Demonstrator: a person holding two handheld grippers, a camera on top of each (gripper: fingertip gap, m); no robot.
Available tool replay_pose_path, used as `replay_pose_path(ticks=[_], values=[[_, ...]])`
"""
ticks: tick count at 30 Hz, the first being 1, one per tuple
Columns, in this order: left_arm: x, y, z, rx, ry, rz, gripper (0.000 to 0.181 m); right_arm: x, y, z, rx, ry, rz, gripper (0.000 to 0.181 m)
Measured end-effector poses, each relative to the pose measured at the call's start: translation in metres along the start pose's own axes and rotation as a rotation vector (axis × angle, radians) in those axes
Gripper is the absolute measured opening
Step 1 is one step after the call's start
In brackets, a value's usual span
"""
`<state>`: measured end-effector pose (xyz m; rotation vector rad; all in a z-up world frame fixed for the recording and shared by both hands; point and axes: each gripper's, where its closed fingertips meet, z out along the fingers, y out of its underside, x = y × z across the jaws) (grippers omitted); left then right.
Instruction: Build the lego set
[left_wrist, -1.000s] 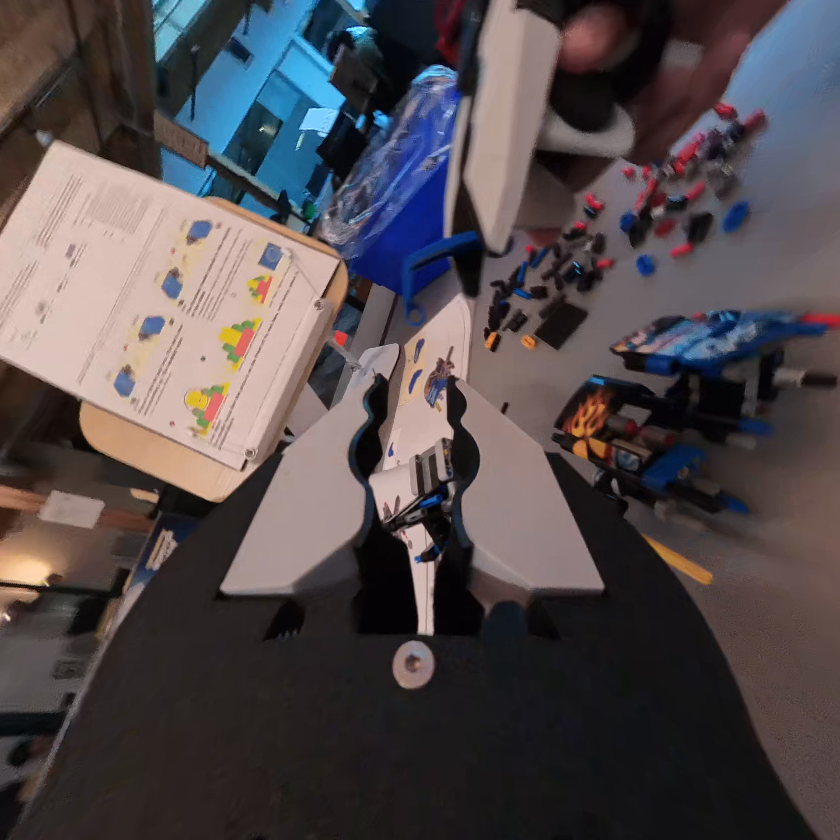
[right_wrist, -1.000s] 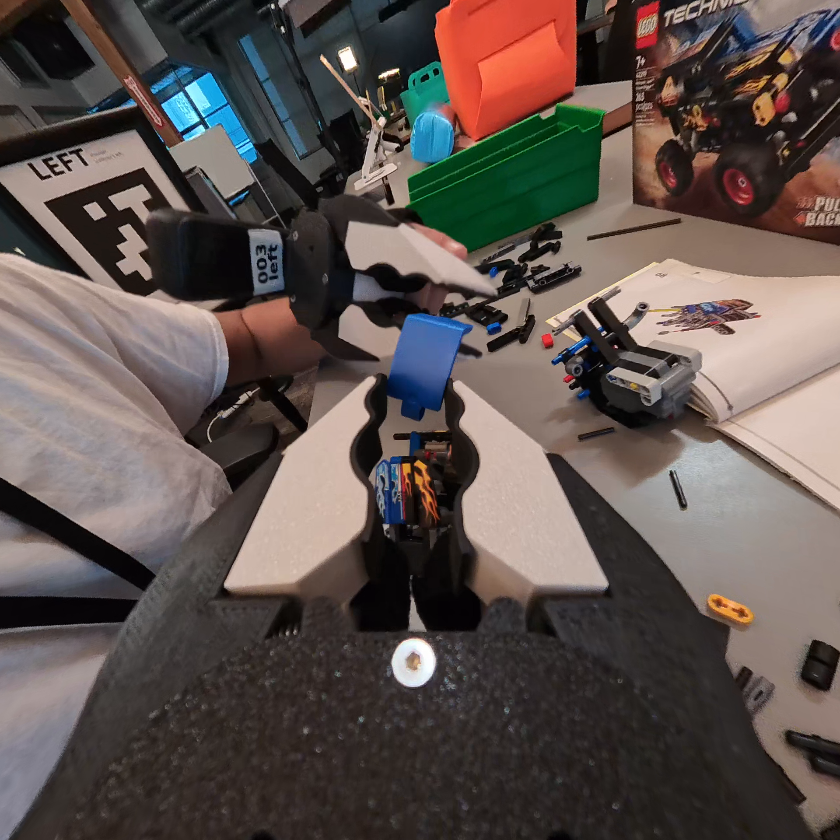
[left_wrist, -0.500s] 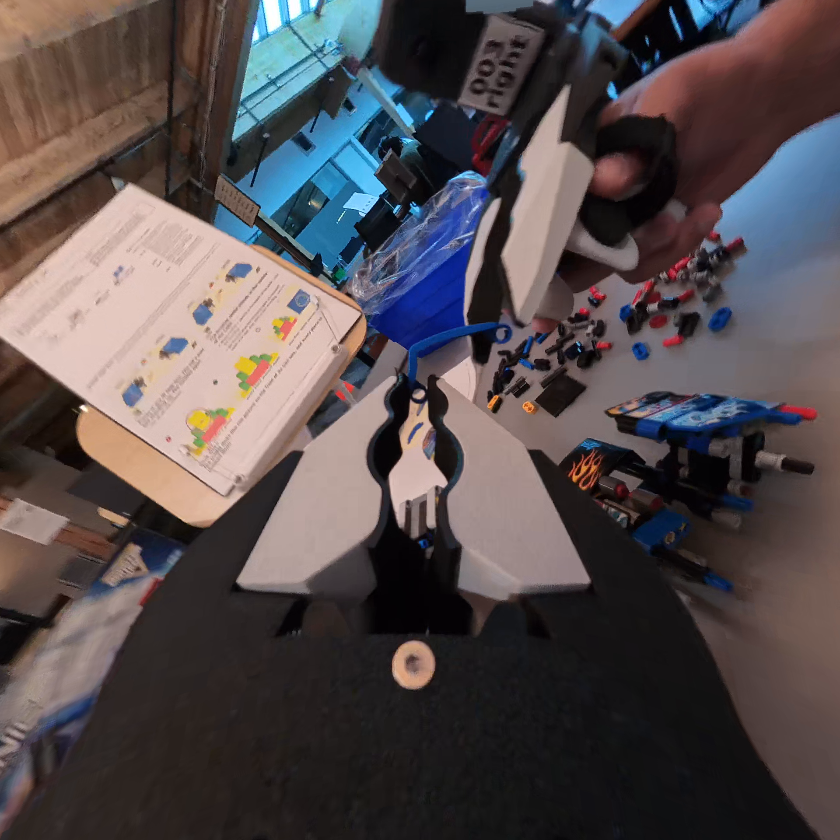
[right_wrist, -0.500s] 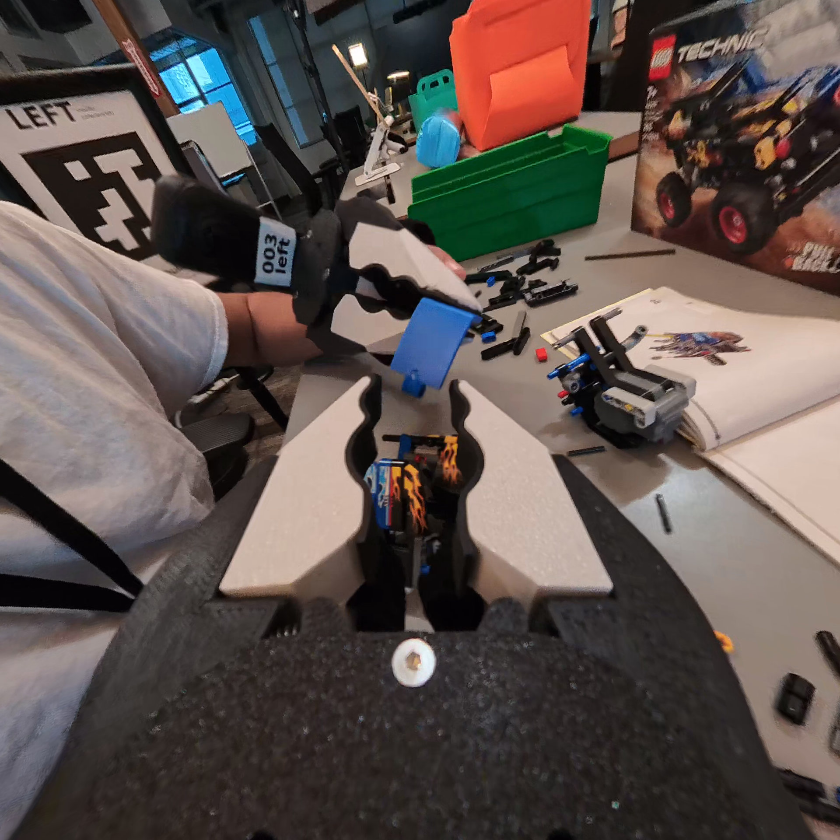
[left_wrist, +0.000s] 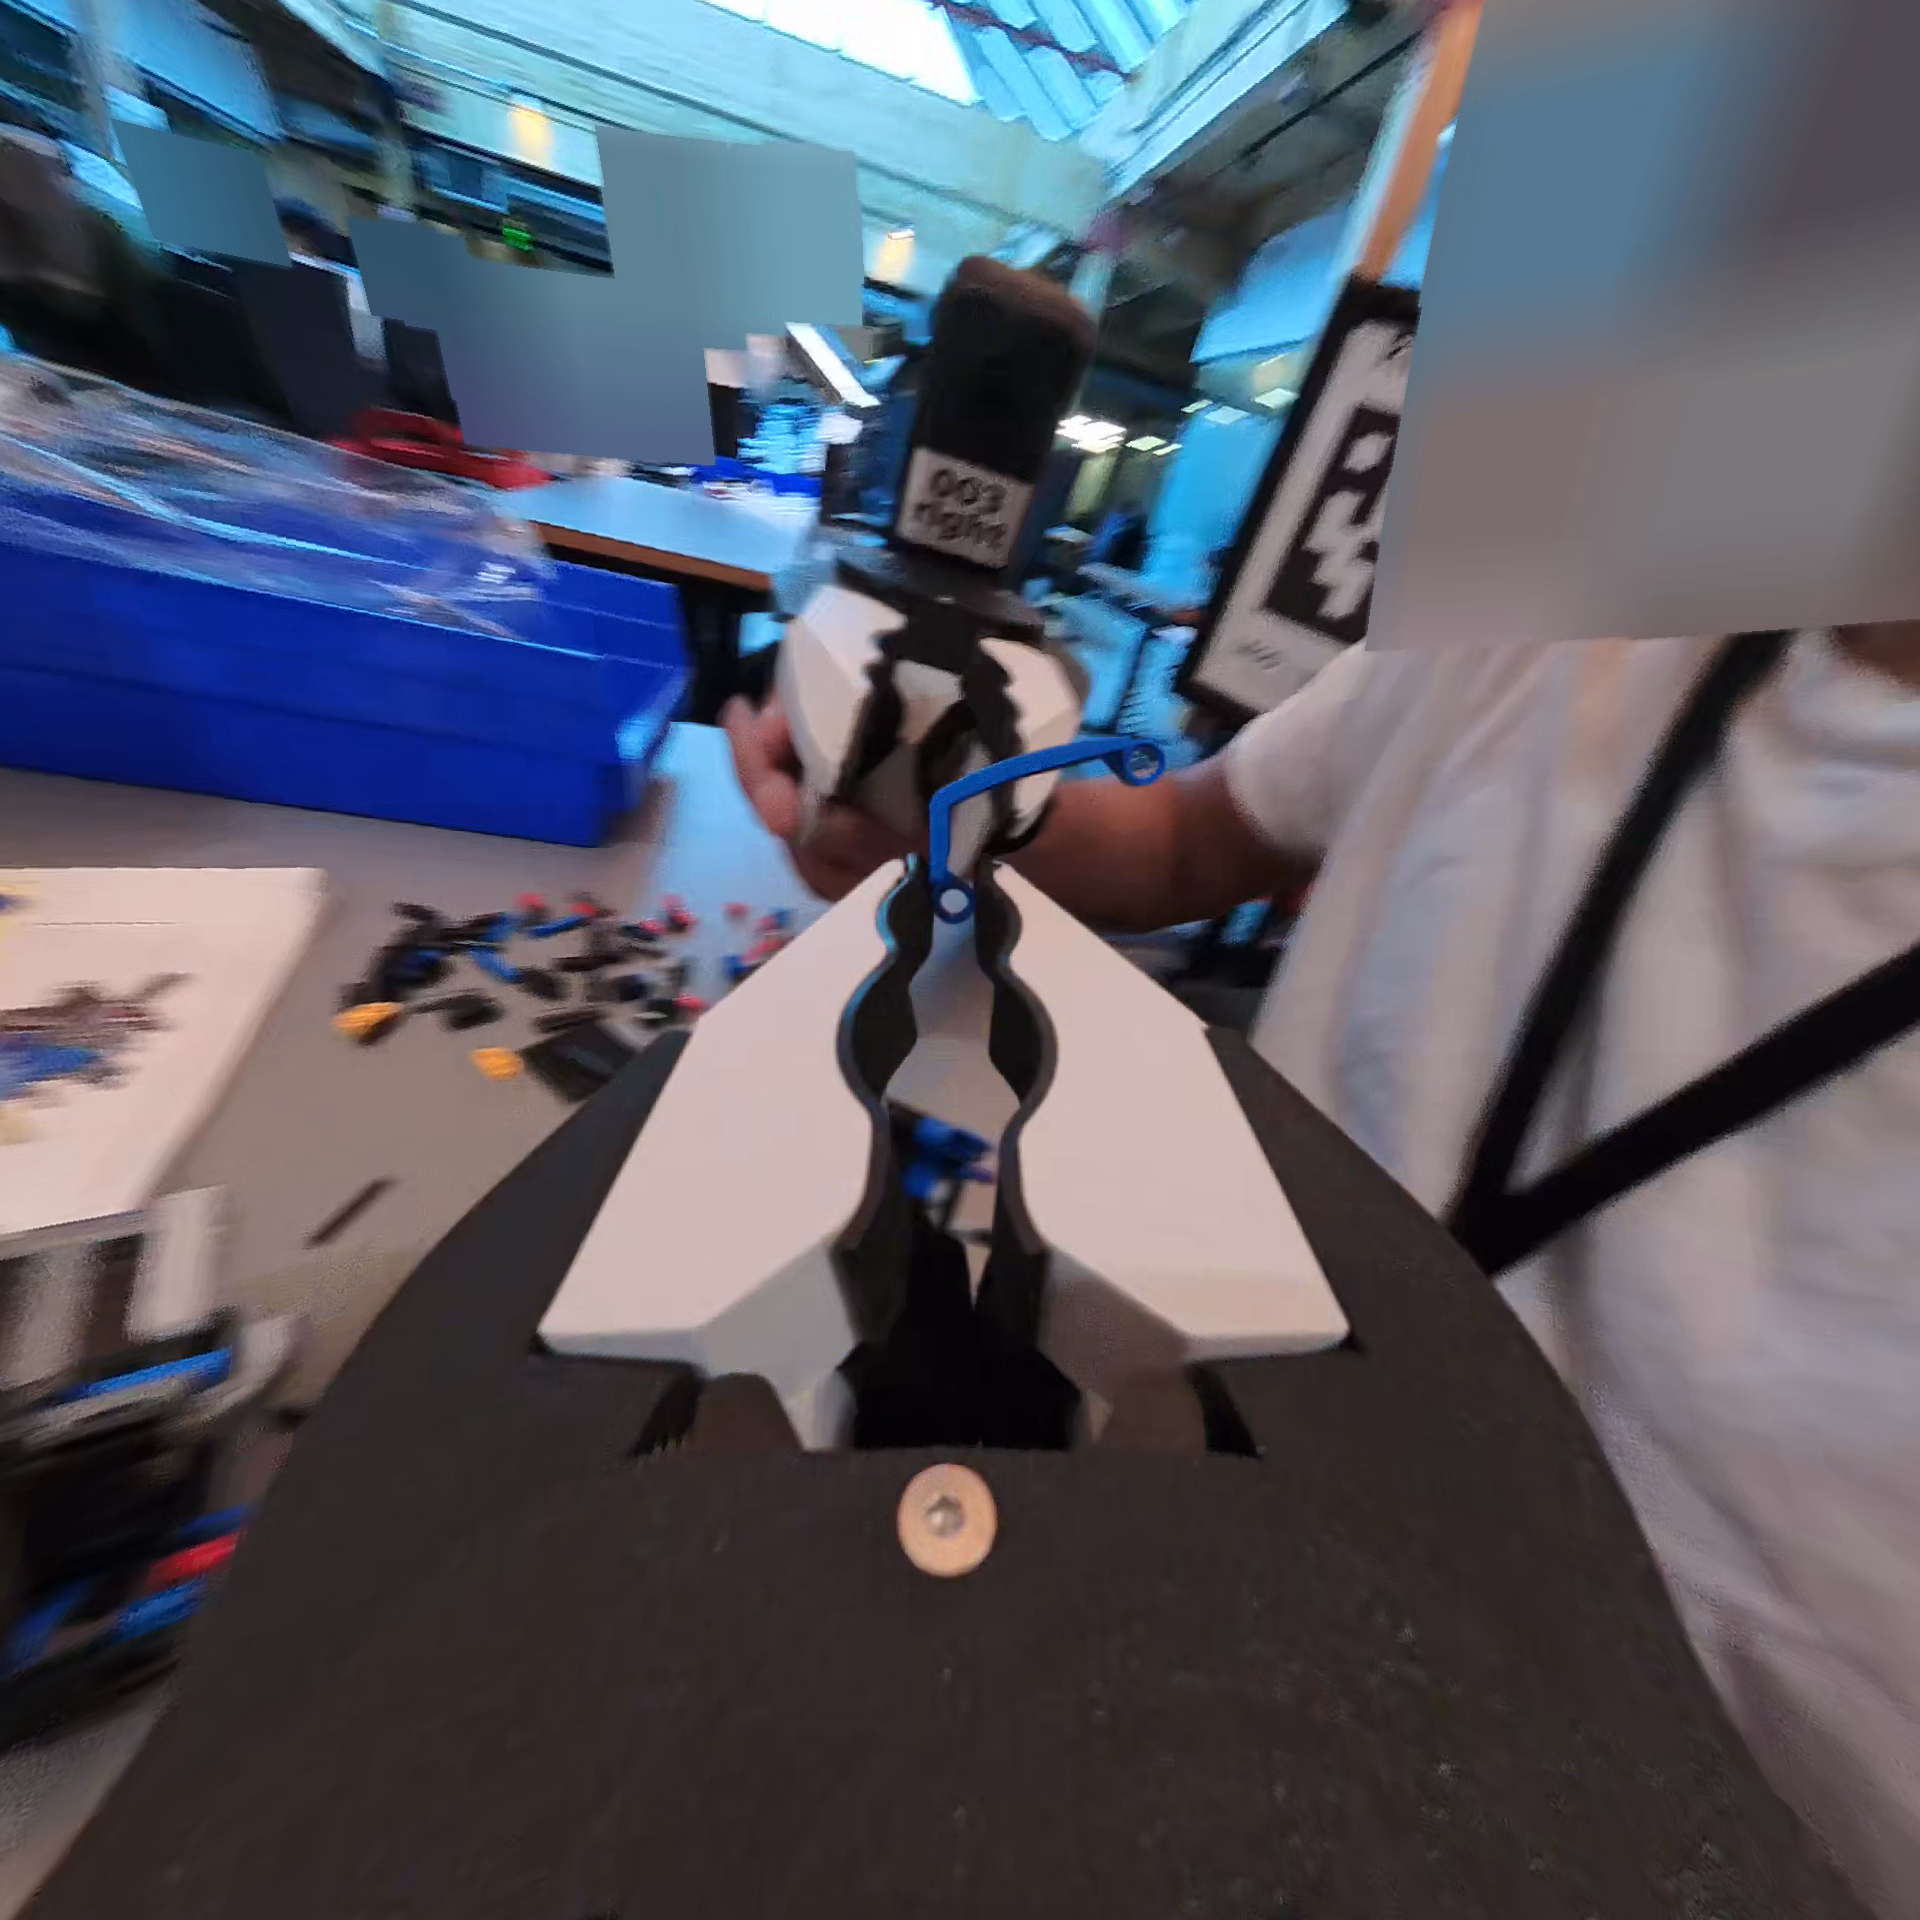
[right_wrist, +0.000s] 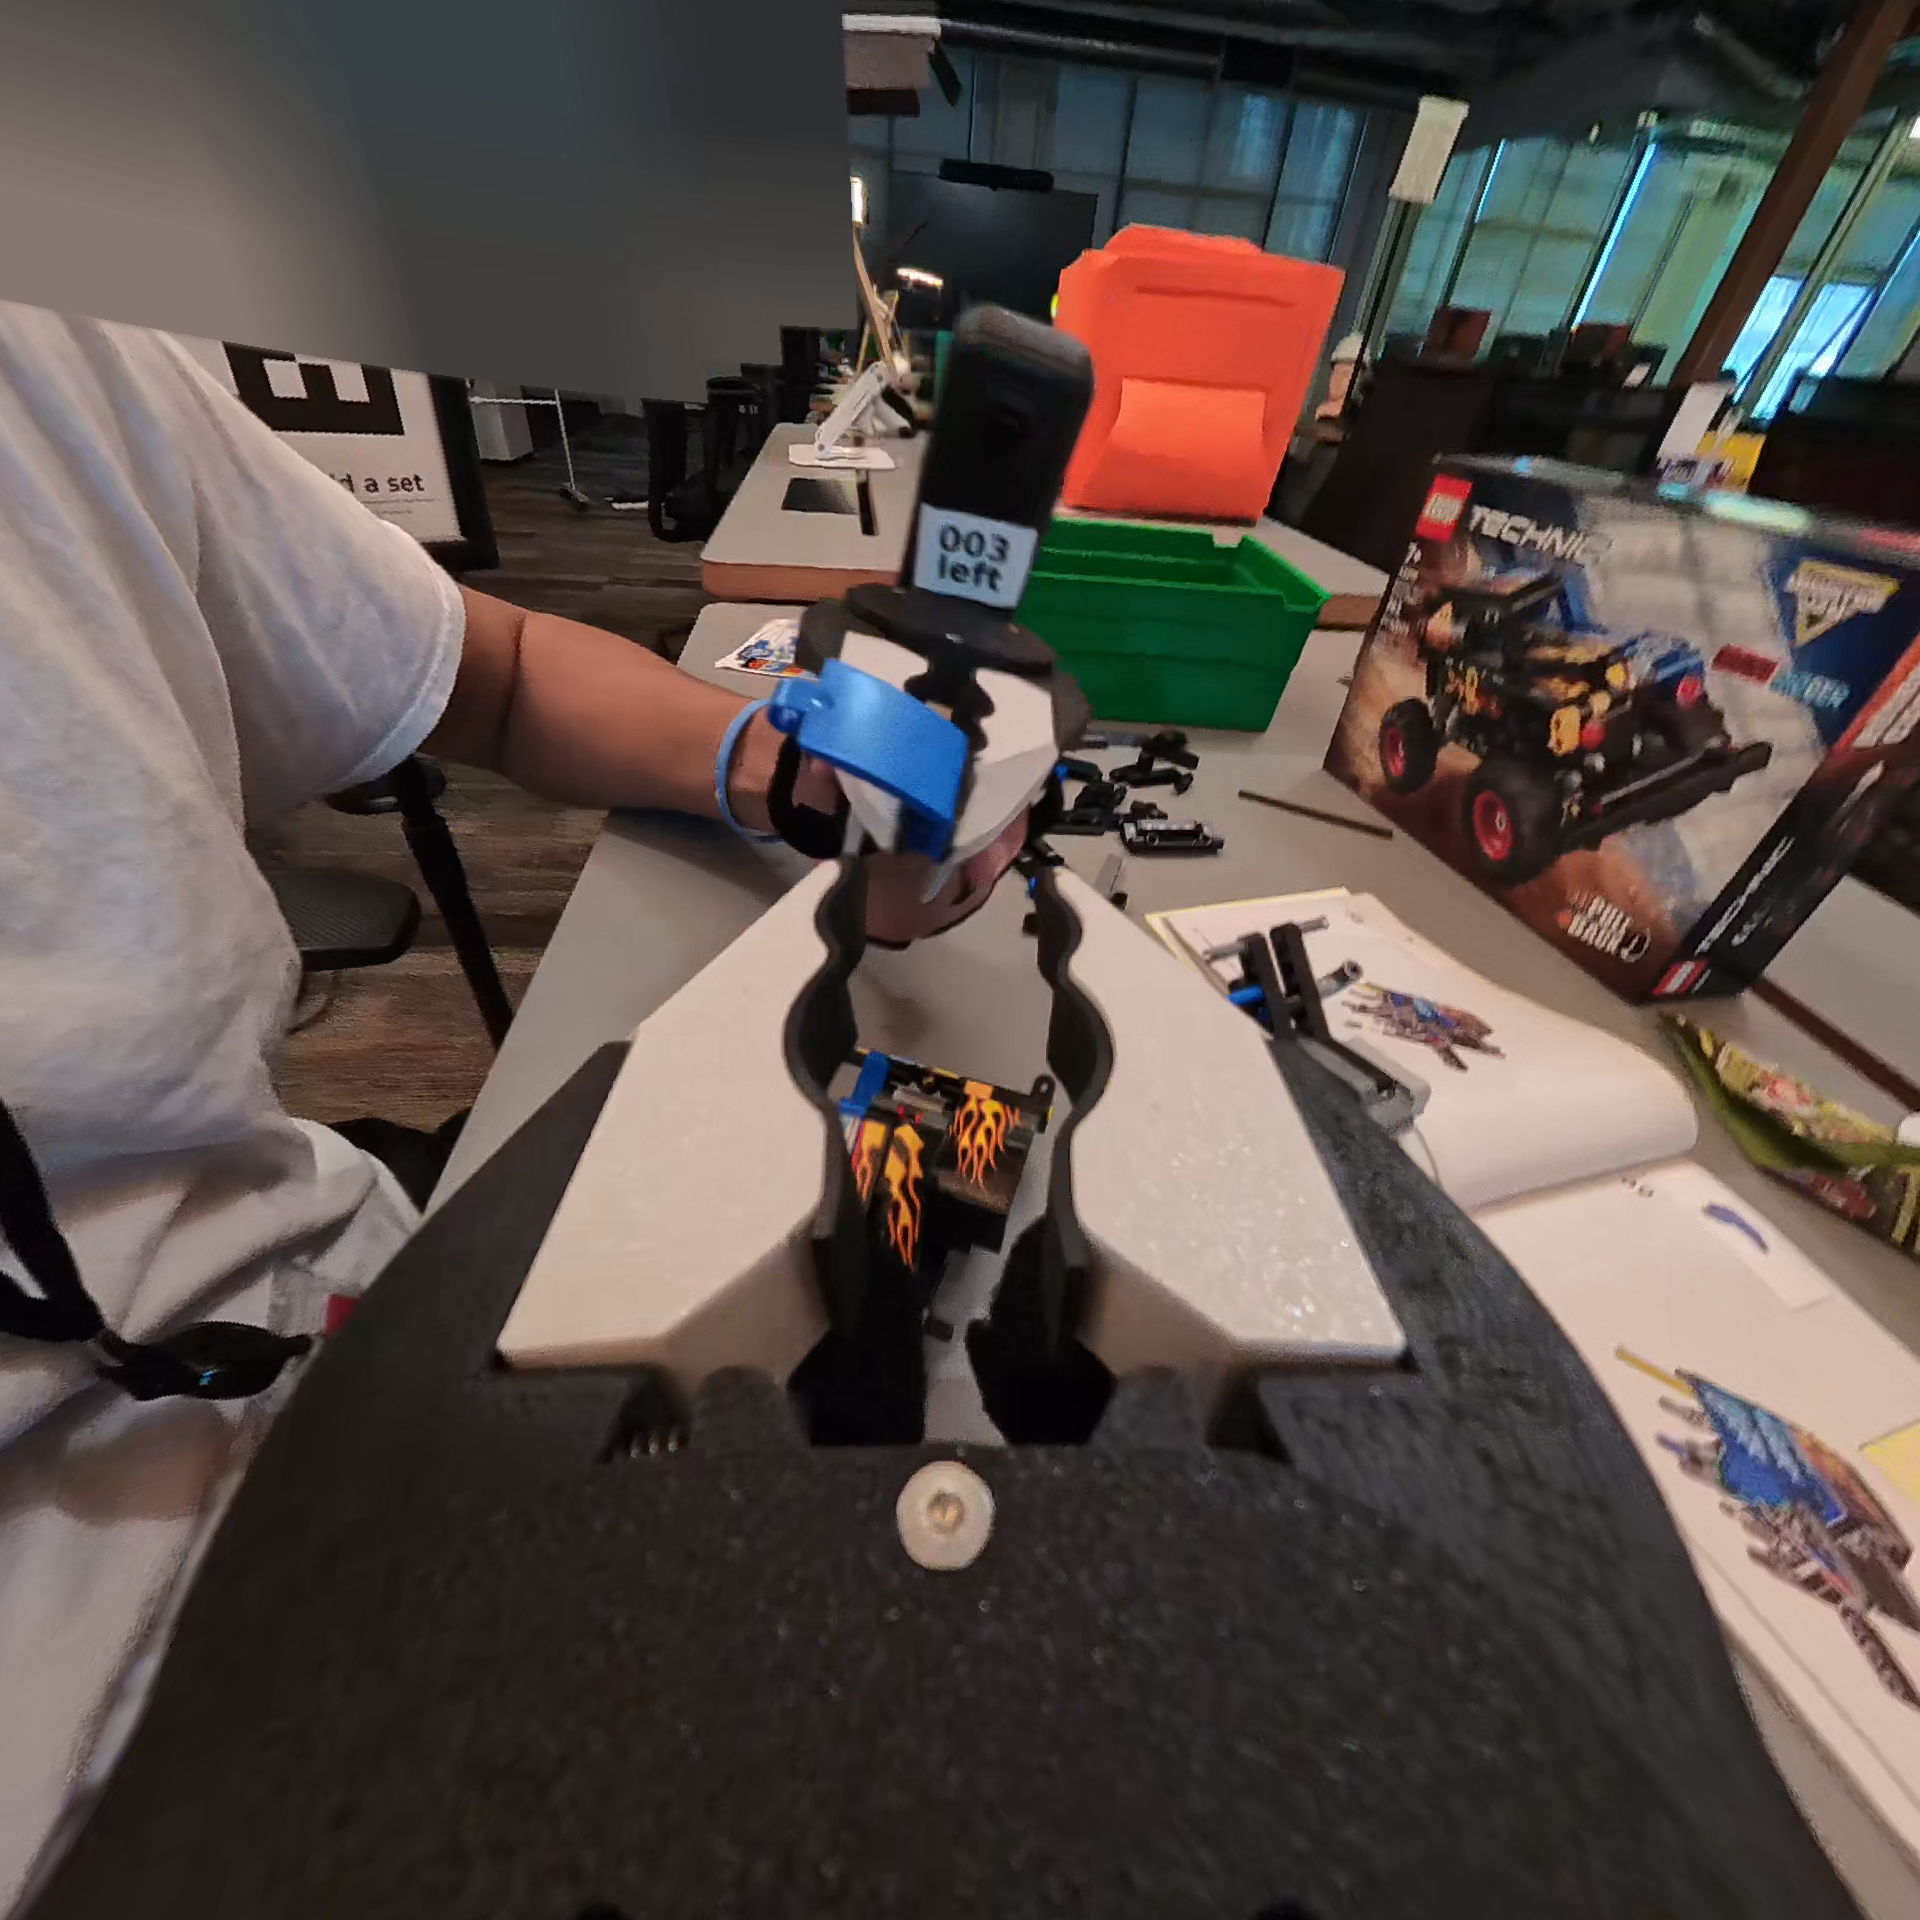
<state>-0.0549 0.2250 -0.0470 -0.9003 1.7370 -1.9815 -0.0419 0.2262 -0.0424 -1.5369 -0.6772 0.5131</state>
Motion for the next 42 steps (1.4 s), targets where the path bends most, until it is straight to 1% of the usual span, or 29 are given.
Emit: replay_pose_path(ticks=[3, 6, 8, 11, 14, 15, 17, 19, 24, 29, 32, 34, 38, 42], values=[[0.018, -0.004, 0.005, 0.04, 0.145, -0.132, 0.005, -0.013, -0.005, 0.008, 0.014, -0.03, -0.044, 0.03], [0.041, -0.002, 0.009, 0.014, 0.32, -0.256, 0.005, -0.036, -0.018, 0.012, 0.076, -0.13, -0.039, 0.031], [0.06, 0.003, 0.009, -0.03, 0.463, -0.339, 0.005, -0.051, -0.02, 0.014, 0.085, -0.208, -0.036, 0.033], [0.075, 0.015, 0.013, -0.114, 0.553, -0.405, 0.005, -0.07, -0.021, 0.015, 0.087, -0.287, -0.071, 0.036], [0.081, 0.023, 0.014, -0.172, 0.591, -0.452, 0.005, -0.081, -0.018, 0.018, 0.075, -0.316, -0.115, 0.036], [0.082, 0.025, 0.014, -0.187, 0.597, -0.462, 0.005, -0.083, -0.016, 0.018, 0.067, -0.323, -0.129, 0.035], [0.082, 0.028, 0.015, -0.198, 0.604, -0.49, 0.005, -0.09, -0.014, 0.017, 0.064, -0.343, -0.157, 0.025], [0.081, 0.03, 0.017, -0.203, 0.61, -0.521, 0.005, -0.089, -0.012, 0.018, 0.063, -0.327, -0.168, 0.024], [0.066, 0.032, 0.022, -0.194, 0.536, -0.546, 0.006, -0.076, -0.005, 0.022, 0.027, -0.295, -0.098, 0.022], [0.052, 0.032, 0.021, -0.177, 0.447, -0.505, 0.009, -0.062, -0.002, 0.023, 0.021, -0.258, -0.054, 0.021], [0.038, 0.028, 0.022, -0.14, 0.372, -0.492, 0.02, -0.053, -0.004, 0.021, 0.026, -0.218, -0.051, 0.022], [0.027, 0.022, 0.02, -0.098, 0.321, -0.487, 0.022, -0.046, -0.007, 0.018, 0.033, -0.182, -0.051, 0.022], [0.006, 0.01, 0.011, -0.02, 0.227, -0.457, 0.024, -0.022, -0.004, 0.014, 0.013, -0.067, -0.05, 0.021], [-0.024, -0.006, -0.002, 0.081, 0.069, -0.412, 0.024, 0.017, 0.007, 0.006, -0.065, 0.143, -0.056, 0.022]])
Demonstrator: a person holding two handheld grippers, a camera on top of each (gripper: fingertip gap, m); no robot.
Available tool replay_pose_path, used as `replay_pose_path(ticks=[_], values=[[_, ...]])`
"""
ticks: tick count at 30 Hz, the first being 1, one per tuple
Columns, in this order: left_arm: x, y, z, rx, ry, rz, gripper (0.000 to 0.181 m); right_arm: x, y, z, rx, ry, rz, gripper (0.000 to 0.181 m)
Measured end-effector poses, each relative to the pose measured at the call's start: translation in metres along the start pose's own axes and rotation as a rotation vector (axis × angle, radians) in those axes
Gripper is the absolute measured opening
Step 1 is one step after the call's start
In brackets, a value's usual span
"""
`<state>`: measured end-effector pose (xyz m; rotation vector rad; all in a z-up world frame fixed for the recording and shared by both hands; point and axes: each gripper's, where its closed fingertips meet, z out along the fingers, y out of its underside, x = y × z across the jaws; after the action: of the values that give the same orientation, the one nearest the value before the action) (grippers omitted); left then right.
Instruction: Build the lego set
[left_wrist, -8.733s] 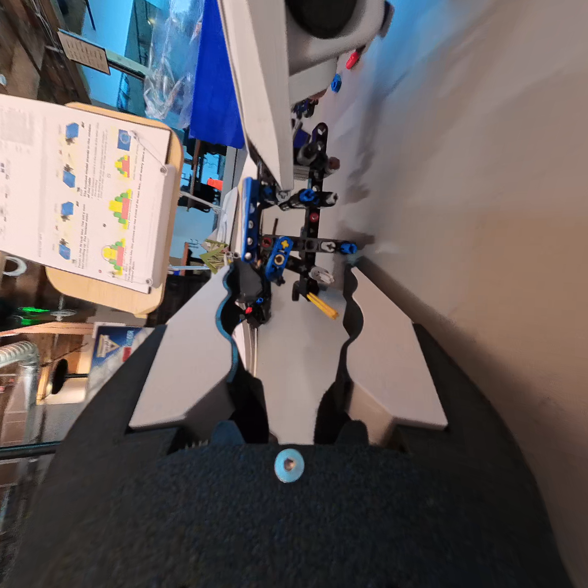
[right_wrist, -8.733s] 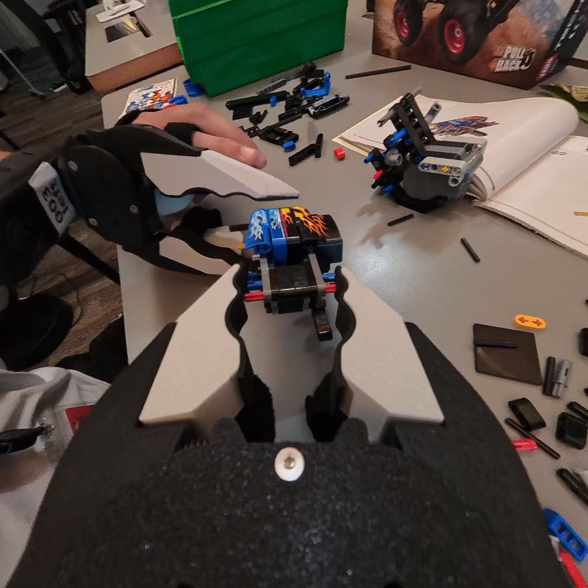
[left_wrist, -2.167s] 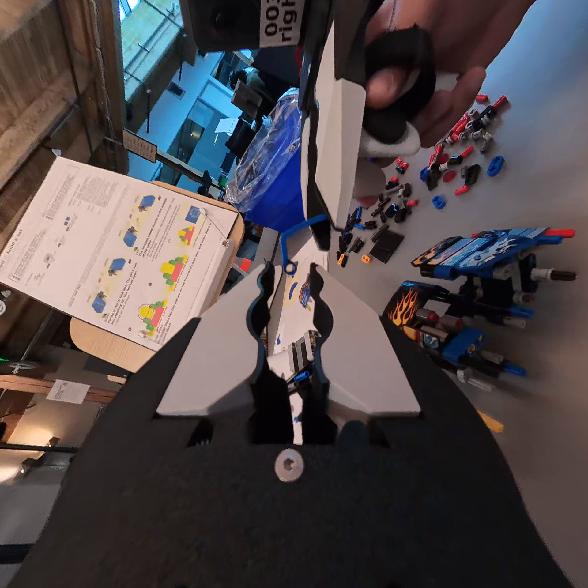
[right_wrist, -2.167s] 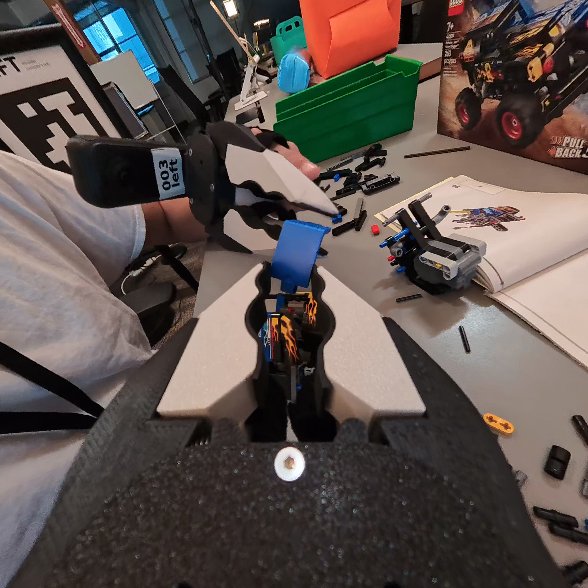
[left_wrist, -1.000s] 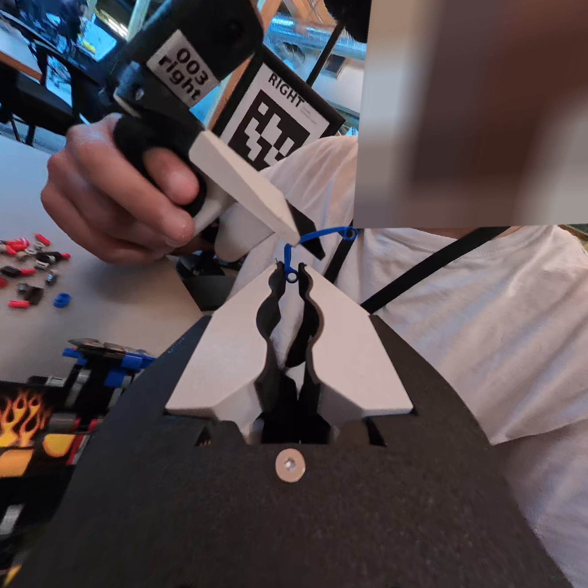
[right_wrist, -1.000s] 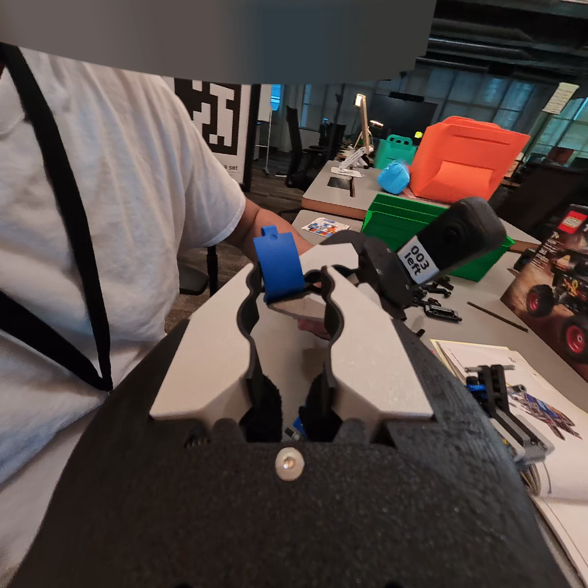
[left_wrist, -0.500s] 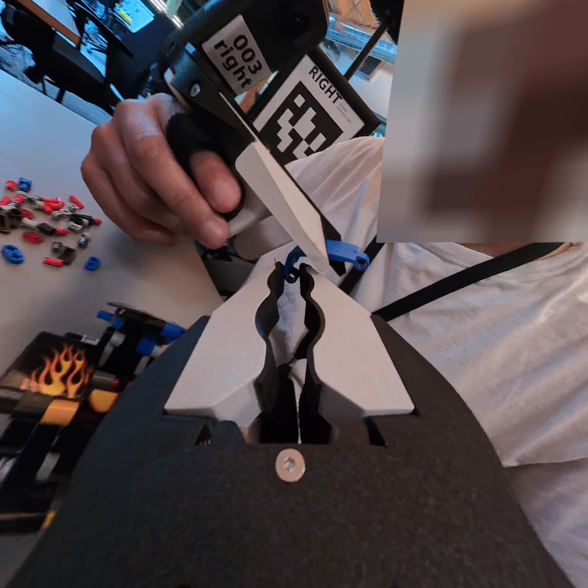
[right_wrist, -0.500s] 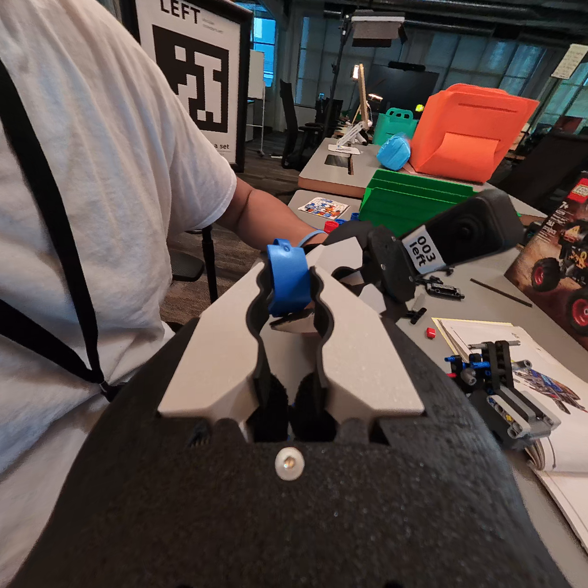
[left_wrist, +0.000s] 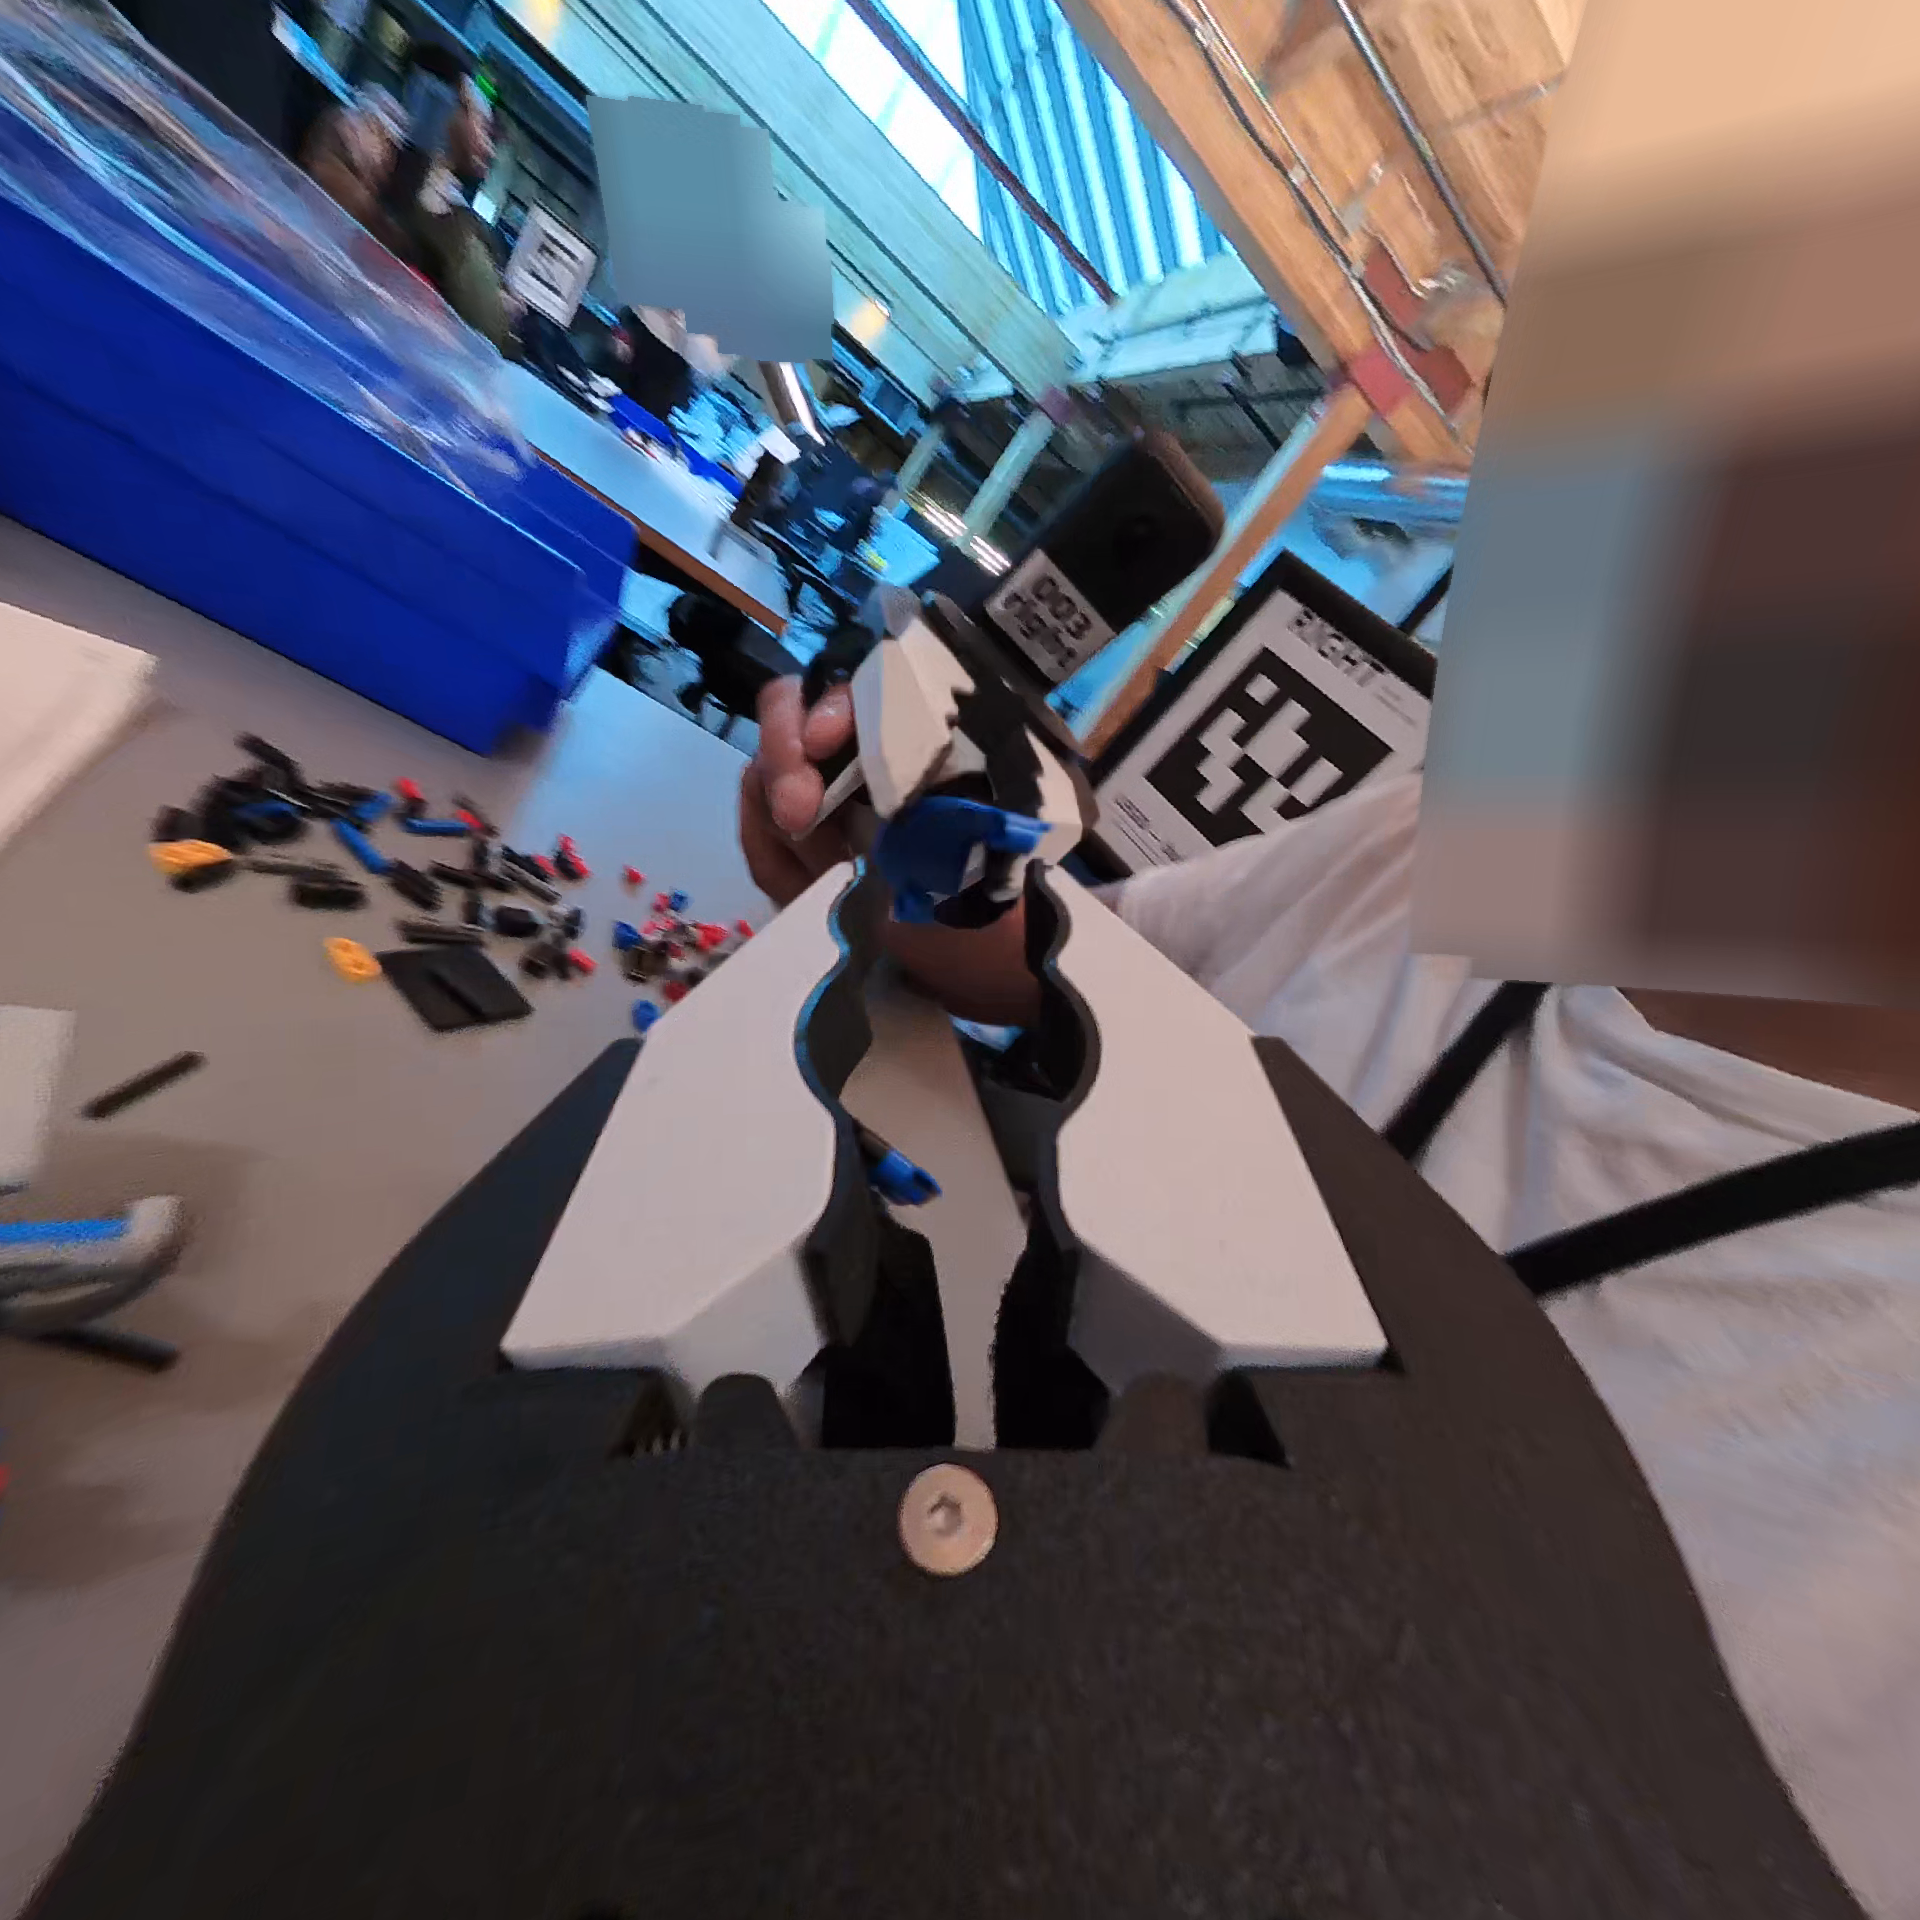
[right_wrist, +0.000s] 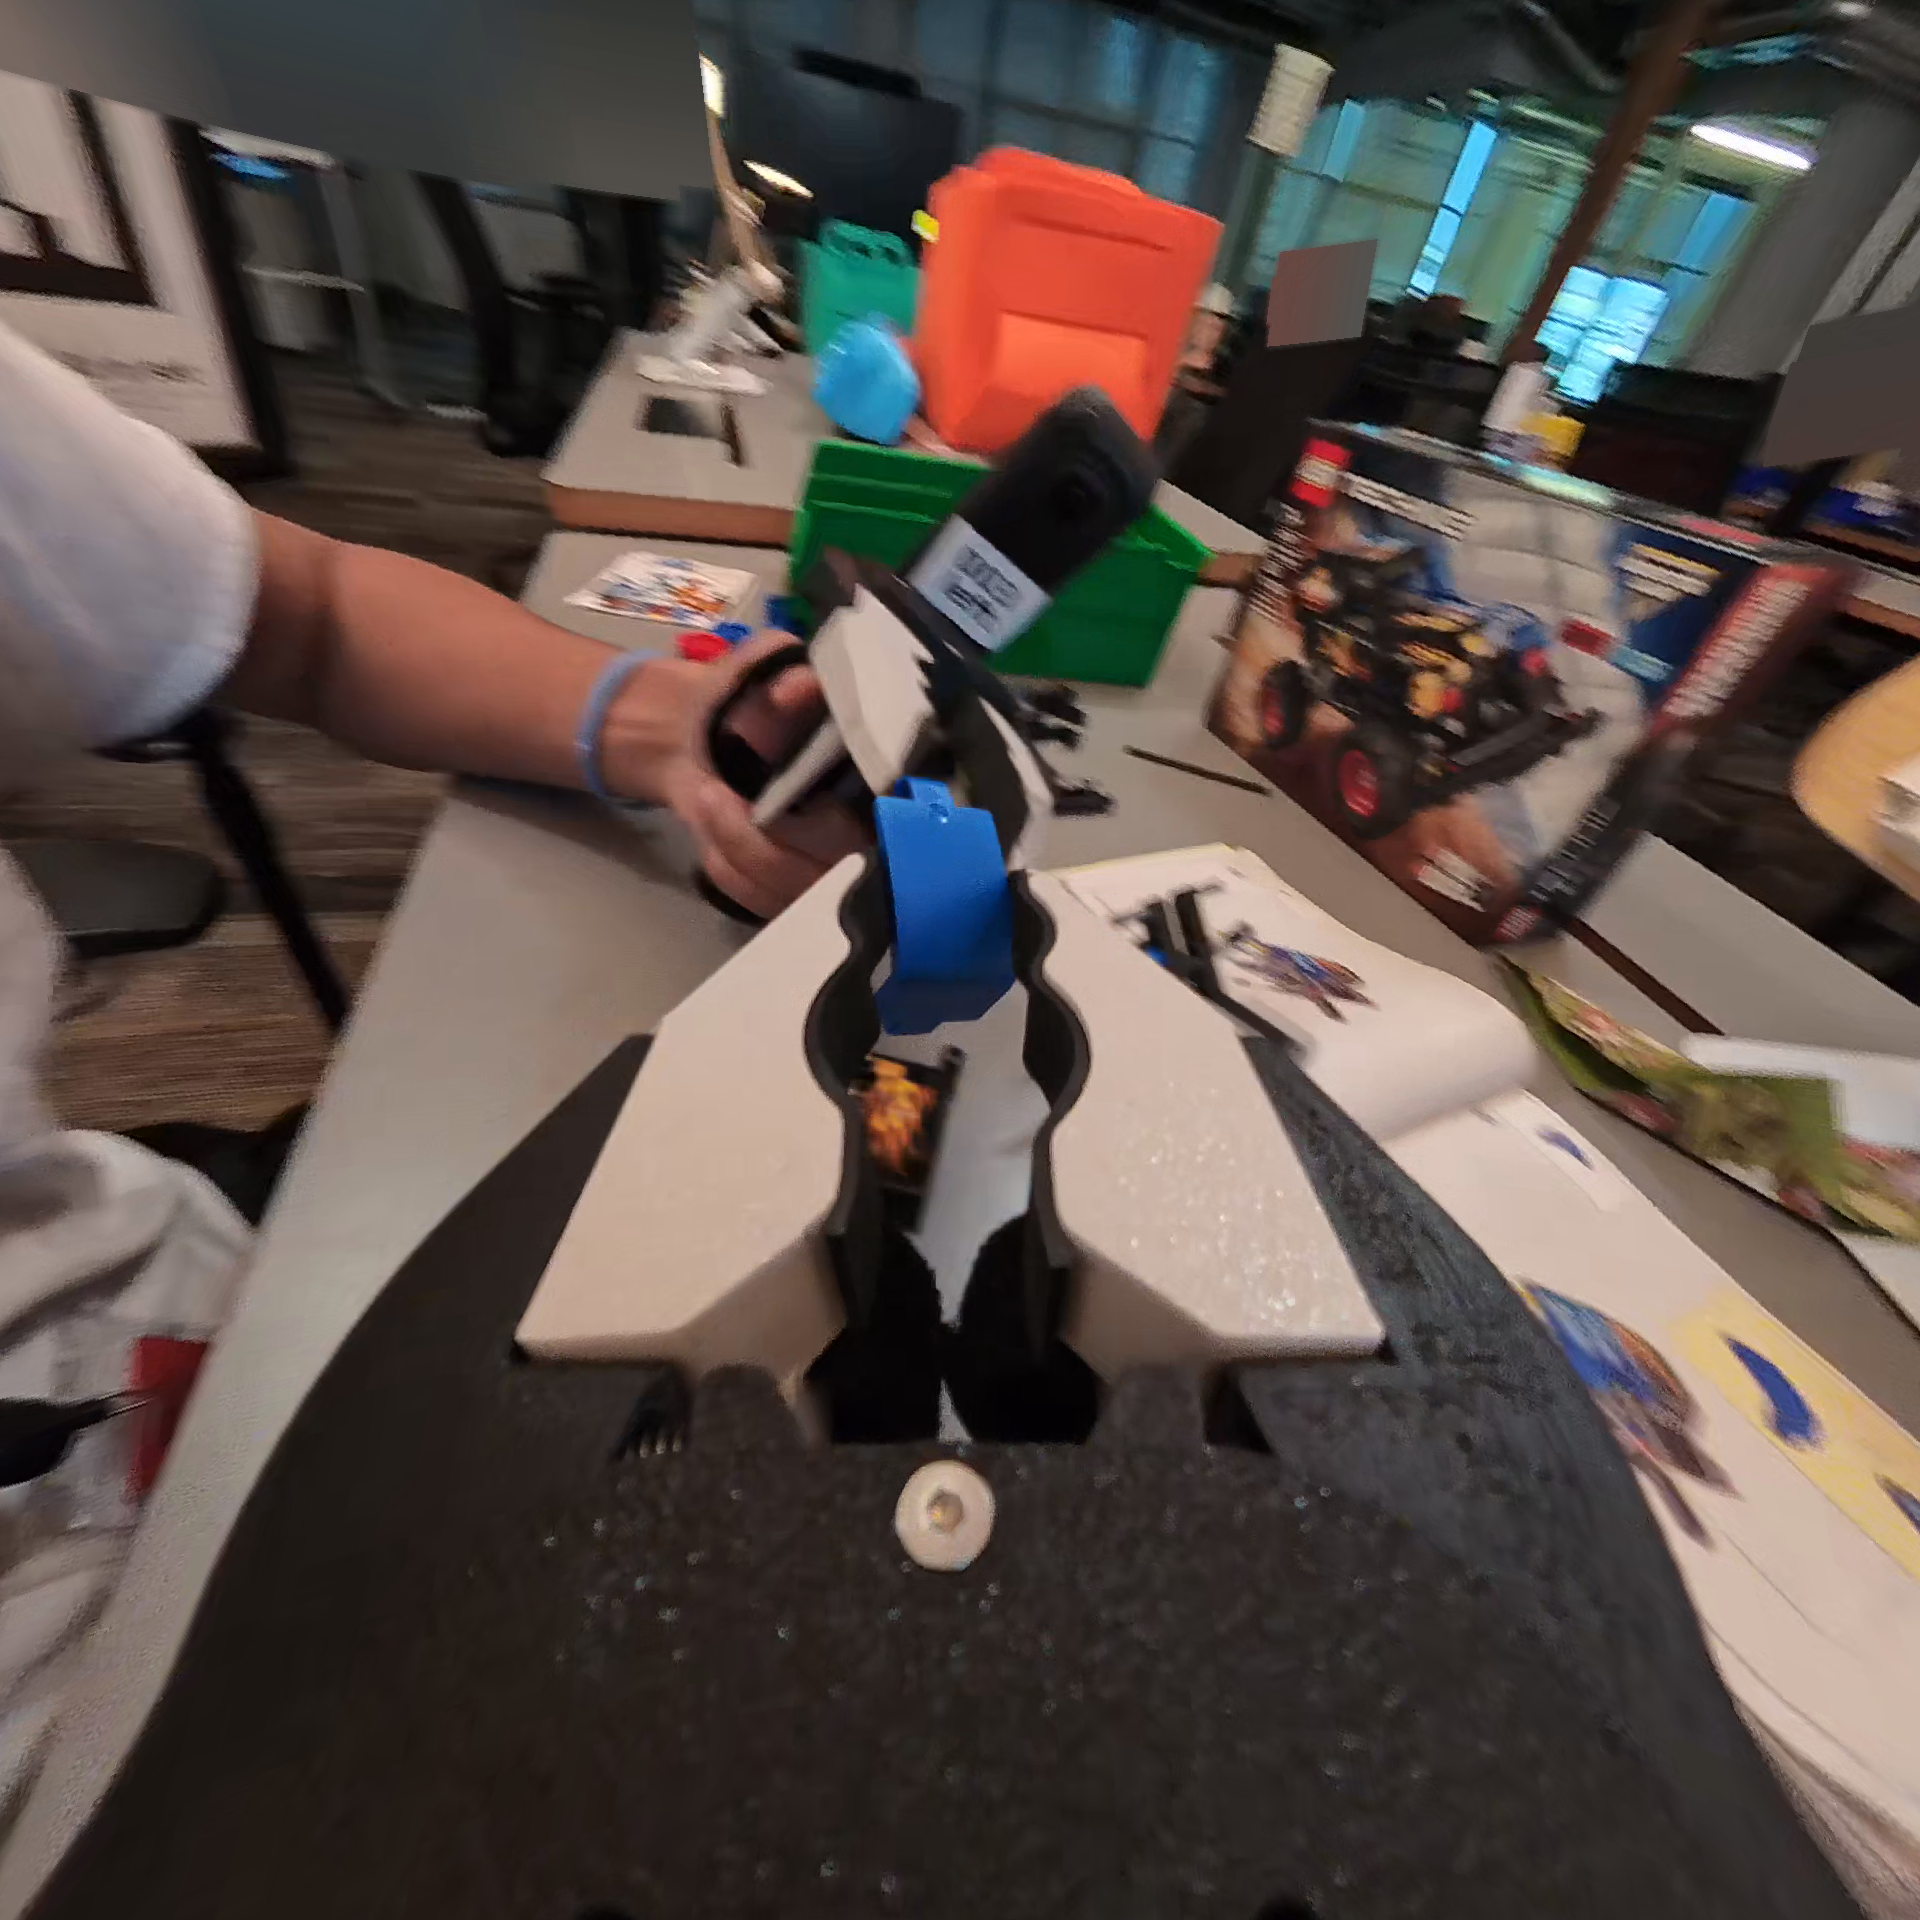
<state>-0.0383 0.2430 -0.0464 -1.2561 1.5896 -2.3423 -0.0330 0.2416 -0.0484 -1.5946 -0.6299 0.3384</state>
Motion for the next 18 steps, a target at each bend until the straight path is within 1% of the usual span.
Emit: replay_pose_path(ticks=[2, 4, 5, 6, 7, 10, 15, 18], values=[[-0.009, -0.008, -0.006, 0.034, -0.077, 0.041, 0.024, 0.018, 0.008, -0.002, -0.057, 0.117, -0.028, 0.021], [-0.013, -0.011, -0.007, 0.039, -0.132, 0.082, 0.025, 0.029, 0.016, -0.003, -0.111, 0.212, -0.072, 0.021], [-0.016, -0.01, -0.007, 0.031, -0.165, 0.1, 0.024, 0.033, 0.019, -0.003, -0.136, 0.253, -0.093, 0.026], [-0.021, -0.01, -0.007, 0.029, -0.208, 0.118, 0.025, 0.035, 0.021, -0.002, -0.153, 0.281, -0.114, 0.027], [-0.024, -0.011, -0.007, 0.031, -0.24, 0.134, 0.025, 0.035, 0.024, -0.002, -0.17, 0.295, -0.131, 0.021], [-0.03, -0.006, -0.005, 0.007, -0.288, 0.148, 0.025, 0.035, 0.03, 0.001, -0.213, 0.329, -0.175, 0.021], [-0.033, 0.005, -0.001, -0.044, -0.316, 0.162, 0.024, 0.035, 0.037, 0.005, -0.259, 0.372, -0.227, 0.022], [-0.038, 0.006, -0.003, -0.053, -0.349, 0.172, 0.019, 0.035, 0.039, 0.006, -0.271, 0.367, -0.223, 0.022]])
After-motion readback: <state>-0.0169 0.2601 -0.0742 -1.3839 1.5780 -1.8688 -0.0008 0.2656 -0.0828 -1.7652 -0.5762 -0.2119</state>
